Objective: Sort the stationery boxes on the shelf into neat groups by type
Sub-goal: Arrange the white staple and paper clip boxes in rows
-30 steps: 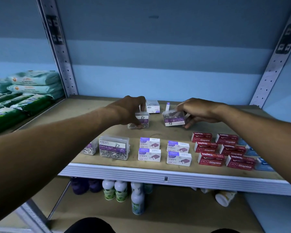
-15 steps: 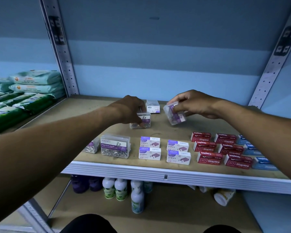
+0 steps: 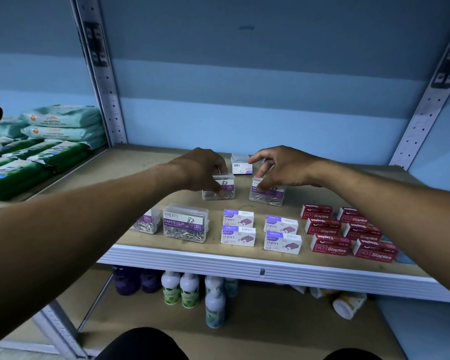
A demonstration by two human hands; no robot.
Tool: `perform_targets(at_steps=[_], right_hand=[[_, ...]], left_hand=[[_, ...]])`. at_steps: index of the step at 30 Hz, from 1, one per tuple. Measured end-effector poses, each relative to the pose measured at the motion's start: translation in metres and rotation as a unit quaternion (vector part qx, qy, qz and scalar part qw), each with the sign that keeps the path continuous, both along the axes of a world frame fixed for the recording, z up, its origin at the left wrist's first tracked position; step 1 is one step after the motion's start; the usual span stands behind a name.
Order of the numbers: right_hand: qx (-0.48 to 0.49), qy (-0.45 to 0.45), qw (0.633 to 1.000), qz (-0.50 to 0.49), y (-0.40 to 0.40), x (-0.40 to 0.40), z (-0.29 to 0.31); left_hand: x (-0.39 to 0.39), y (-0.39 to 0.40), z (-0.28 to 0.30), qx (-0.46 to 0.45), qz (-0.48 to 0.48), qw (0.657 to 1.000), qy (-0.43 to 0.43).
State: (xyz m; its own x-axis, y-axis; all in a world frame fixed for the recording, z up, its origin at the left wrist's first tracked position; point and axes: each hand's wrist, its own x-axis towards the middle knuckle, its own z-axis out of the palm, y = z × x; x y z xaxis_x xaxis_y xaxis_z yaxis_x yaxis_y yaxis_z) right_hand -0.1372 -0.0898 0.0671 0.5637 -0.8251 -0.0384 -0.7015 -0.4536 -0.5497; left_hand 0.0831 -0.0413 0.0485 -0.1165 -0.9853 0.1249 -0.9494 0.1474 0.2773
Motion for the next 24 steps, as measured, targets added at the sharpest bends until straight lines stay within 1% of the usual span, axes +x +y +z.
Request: perform_targets(at_steps=[4,9,13,24], right_hand=[[0.001,-0.001,1.0,0.002,-0.003,-0.001,0.0],[0.014,0.048,0.999,0.0,-0.008,-0.009,0.002],[0.013,0.045,0.999,0.001,-0.003,-0.004,0.008],[-0.002,0.023,0.998,0.06,0.026,0.071,0.027]], left_hand=[[0.001,0.0,0.001,0.007,-0.003,1.0,0.013],[0.003,0.0,0.004,0.006,0.0,1.0,0.016],[0.011,0.01,0.013,0.0,0.001,1.0,0.02],[0.07,0.055,0.041,-0.017,0.016,1.0,-0.001]])
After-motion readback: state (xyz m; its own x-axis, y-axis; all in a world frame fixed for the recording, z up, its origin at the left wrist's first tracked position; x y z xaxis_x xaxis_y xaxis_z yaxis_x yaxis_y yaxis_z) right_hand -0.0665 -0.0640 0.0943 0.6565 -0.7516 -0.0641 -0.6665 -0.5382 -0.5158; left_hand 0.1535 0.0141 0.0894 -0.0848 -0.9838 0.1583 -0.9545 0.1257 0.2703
